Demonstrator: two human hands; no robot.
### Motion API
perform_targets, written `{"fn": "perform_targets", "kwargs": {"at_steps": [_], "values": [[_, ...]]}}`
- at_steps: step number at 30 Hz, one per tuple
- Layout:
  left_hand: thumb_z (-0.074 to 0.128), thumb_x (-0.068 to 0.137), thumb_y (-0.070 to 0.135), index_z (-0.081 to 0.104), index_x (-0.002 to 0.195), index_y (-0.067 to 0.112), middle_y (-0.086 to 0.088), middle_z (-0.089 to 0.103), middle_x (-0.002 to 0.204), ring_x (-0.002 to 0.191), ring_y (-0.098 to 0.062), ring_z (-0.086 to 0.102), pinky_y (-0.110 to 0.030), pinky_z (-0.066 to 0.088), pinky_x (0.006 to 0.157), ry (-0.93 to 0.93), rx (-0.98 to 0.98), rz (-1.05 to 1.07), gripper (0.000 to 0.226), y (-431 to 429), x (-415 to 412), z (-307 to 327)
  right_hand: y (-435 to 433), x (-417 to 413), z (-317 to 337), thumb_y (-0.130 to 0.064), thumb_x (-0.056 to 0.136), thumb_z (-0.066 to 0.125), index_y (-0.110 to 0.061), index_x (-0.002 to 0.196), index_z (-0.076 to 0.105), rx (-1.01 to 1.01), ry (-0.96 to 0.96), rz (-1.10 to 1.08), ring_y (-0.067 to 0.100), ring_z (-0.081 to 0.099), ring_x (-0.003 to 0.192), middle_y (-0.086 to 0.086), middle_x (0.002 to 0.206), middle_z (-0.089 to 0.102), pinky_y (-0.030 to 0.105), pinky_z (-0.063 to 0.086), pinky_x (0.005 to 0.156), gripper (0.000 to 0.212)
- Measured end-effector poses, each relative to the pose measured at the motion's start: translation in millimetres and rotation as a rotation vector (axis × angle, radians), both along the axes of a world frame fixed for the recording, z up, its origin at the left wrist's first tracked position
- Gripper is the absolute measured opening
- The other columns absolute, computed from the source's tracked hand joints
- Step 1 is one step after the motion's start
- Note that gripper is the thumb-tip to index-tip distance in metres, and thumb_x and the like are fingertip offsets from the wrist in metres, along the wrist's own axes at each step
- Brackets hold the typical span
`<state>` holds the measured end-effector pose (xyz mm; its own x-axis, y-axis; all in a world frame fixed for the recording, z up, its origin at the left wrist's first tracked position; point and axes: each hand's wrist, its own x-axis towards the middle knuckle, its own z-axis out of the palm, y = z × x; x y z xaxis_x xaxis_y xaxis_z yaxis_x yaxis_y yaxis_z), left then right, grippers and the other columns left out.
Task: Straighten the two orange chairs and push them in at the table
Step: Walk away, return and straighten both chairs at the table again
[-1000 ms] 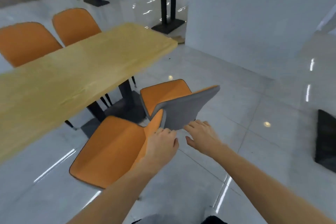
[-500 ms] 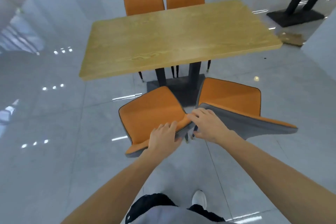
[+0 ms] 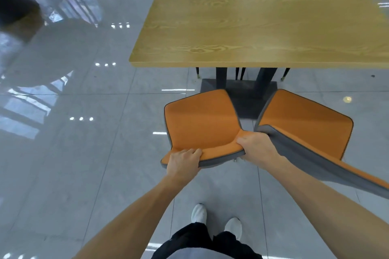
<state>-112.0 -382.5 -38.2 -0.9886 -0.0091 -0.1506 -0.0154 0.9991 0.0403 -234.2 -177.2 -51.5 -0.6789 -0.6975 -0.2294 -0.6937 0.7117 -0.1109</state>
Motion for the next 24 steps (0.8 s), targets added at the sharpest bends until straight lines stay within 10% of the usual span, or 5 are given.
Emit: {"fn": "perform_targets", "kwargs": {"at_steps": [11, 24], "values": [[0.09, 0.046, 0.023, 0.063, 0.068, 0.021, 0.006, 0.062, 0.052, 0.041, -0.017, 0.056, -0.023, 0.04, 0.036, 0.069, 0.007, -0.11, 0.035, -48.6, -47.9, -5.8, -23.2, 0.4, 12.3, -0.016, 0.023, 0.088, -0.018, 0.047, 0.053, -0.081, 0.0, -0.126, 0.016, 0.045, 0.028, -0.001, 0.035, 0.048, 0.019, 0.025, 0.031, 0.043], [0.091, 0.047, 0.017, 0.061, 0.067, 0.021, 0.006, 0.06, 0.051, 0.039, -0.015, 0.053, -0.021, 0.035, 0.037, 0.097, 0.026, -0.107, 0.036, -71.5, -87.5, -8.1, -34.3, -34.9, 1.9, -0.021, 0.036, 0.091, -0.015, 0.063, 0.062, -0.204, 0.108, -0.024, 0.02, 0.058, 0.044, 0.0, 0.051, 0.06, 0.027, 0.044, 0.034, 0.041]]}}
